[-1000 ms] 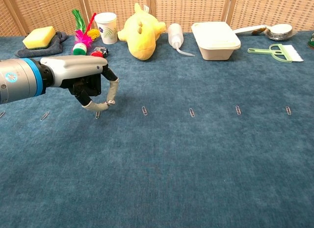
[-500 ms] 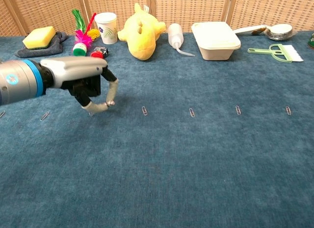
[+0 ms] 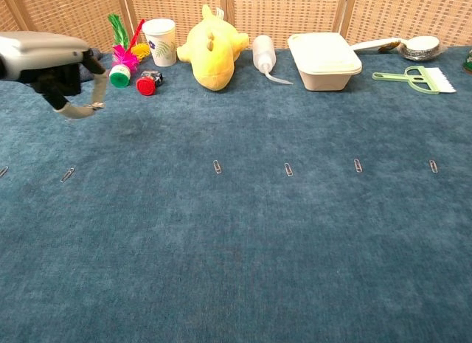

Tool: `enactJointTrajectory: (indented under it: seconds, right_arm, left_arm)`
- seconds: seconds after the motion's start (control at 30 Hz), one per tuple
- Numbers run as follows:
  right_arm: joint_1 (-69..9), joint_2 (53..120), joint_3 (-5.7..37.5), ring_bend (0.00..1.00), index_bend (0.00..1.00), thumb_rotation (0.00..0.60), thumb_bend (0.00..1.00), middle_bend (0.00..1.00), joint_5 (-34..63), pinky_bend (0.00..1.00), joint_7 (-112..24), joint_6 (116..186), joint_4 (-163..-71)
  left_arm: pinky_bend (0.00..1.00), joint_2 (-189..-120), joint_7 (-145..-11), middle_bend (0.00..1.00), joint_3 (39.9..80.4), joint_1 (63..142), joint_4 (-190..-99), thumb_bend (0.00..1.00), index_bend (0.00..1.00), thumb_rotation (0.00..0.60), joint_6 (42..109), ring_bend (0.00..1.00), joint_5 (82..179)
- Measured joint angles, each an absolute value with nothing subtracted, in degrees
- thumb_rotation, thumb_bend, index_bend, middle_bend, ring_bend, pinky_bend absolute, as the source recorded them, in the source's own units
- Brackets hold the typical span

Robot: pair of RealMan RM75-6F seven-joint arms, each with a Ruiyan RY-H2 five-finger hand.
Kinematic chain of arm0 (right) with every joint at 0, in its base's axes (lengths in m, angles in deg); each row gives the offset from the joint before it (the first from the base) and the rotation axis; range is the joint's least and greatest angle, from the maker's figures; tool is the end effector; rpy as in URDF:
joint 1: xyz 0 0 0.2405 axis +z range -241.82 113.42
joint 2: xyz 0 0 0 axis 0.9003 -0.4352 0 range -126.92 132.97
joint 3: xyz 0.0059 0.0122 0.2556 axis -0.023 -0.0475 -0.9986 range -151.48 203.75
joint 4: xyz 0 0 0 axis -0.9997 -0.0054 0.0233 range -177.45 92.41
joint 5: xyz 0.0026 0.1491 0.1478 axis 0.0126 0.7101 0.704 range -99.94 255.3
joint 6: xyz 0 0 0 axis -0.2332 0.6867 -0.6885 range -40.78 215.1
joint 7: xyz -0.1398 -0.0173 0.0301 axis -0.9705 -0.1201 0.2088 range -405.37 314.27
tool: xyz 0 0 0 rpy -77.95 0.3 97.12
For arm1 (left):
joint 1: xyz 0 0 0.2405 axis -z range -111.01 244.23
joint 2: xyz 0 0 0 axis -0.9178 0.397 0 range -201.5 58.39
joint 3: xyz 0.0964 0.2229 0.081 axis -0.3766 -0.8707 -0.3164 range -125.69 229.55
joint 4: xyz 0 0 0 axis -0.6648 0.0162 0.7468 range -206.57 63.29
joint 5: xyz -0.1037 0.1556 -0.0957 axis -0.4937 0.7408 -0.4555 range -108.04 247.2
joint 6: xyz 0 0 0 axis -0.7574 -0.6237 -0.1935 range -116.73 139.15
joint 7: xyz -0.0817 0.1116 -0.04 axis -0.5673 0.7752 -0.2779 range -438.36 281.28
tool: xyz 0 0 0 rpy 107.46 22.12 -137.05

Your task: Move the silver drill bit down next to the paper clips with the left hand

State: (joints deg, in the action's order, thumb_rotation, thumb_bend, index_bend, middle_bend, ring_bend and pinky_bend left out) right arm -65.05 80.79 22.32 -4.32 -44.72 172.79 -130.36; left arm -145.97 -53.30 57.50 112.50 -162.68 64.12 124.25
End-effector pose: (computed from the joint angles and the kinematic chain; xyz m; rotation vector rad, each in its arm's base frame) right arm -0.3246 -0.1517 0.0955 1.1874 -1.1070 0.9339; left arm -0.1786 0.3598 0.0487 -1.8716 -0.8479 -0.6871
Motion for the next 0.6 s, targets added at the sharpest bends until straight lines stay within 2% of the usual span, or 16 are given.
enactJointTrajectory:
  seconds: [0.47, 0.5, 0.6]
  right_arm:
    - [-65.35, 80.61, 22.39, 0.0, 0.01, 0.6, 0.39, 0.02, -4.29, 0.12, -45.44, 173.35, -131.16]
    - [-65.35, 80.61, 22.38, 0.0, 0.01, 0.6, 0.39, 0.02, -4.26, 0.12, -45.44, 173.33, -131.17]
    - [-65.32, 80.66, 22.28, 0.0, 0.01, 0.6, 0.39, 0.02, -3.99, 0.12, -45.34, 173.17, -131.15]
  left_arm:
    - [0.87, -149.04, -53.05, 1.0, 58.63, 113.05, -152.1, 0.66, 0.63, 0.6, 62.08, 1.0, 120.02]
    - [0.87, -149.24, -53.07, 1.0, 58.73, 113.13, -151.91, 0.63, 0.61, 0.6, 61.98, 0.99, 119.97]
    - [0.87, -149.4, -53.55, 0.93, 58.97, 113.28, -151.93, 0.48, 0.45, 0.6, 61.13, 0.93, 119.64]
